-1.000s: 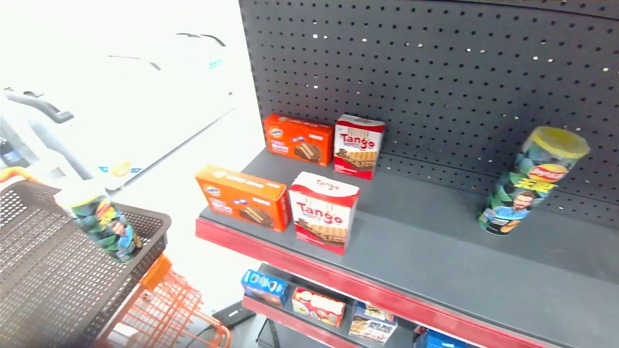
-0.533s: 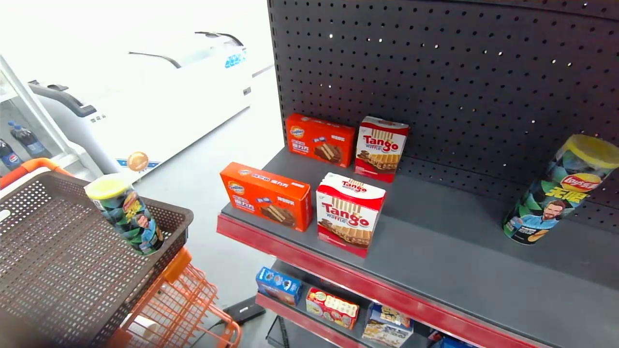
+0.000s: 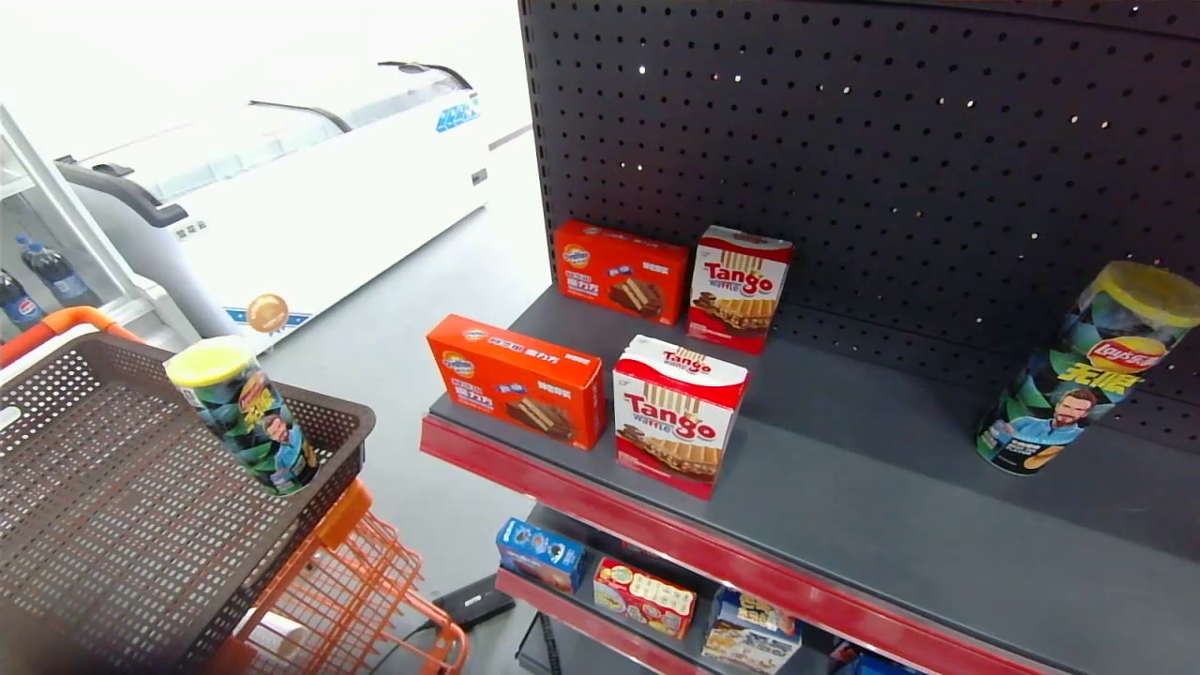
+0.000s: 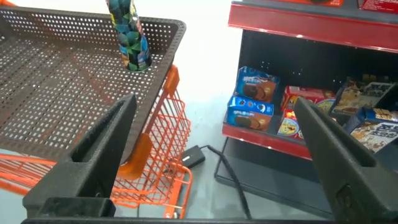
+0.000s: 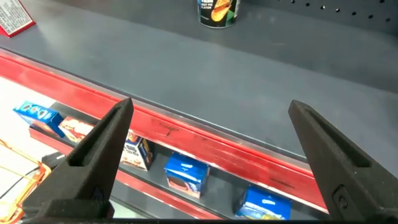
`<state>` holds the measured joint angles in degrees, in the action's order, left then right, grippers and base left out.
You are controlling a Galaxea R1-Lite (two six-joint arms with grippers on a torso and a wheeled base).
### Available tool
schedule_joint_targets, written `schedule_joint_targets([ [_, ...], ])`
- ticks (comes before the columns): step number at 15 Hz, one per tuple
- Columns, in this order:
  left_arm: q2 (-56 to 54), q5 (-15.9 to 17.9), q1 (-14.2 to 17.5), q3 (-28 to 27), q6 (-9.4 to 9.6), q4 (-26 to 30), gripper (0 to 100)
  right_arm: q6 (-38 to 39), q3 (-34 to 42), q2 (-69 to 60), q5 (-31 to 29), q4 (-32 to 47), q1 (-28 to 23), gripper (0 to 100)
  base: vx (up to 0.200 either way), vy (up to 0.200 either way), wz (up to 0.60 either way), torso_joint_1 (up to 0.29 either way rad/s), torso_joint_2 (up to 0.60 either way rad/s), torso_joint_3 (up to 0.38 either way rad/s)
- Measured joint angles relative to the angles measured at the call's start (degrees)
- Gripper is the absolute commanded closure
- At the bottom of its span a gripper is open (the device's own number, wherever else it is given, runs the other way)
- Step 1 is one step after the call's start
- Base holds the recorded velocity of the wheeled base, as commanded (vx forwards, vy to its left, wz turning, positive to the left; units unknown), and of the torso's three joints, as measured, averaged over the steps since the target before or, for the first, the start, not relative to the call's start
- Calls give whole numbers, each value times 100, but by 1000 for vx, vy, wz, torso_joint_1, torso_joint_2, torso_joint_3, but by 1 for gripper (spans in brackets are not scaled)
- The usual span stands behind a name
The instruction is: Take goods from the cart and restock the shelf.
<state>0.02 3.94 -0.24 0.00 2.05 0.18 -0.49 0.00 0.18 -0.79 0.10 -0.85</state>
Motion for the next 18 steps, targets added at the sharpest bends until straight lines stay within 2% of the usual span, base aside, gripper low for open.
schedule_joint_targets([
  [11,0,-13,2,0,-6,-7,0,6,0,0,-10,1,0,0,0,0,55,1,0,0],
  [13,0,-79,6,-33,79,-13,0,6,0,0,-11,0,-5,0,0,0,0,0,0,0],
  [16,289,-271,13,-689,369,315,0,6,0,0,-13,0,-5,0,0,0,0,0,0,0],
  [18,1039,-535,11,-1207,389,422,0,6,0,0,-13,-2,-5,0,0,0,0,0,0,0],
])
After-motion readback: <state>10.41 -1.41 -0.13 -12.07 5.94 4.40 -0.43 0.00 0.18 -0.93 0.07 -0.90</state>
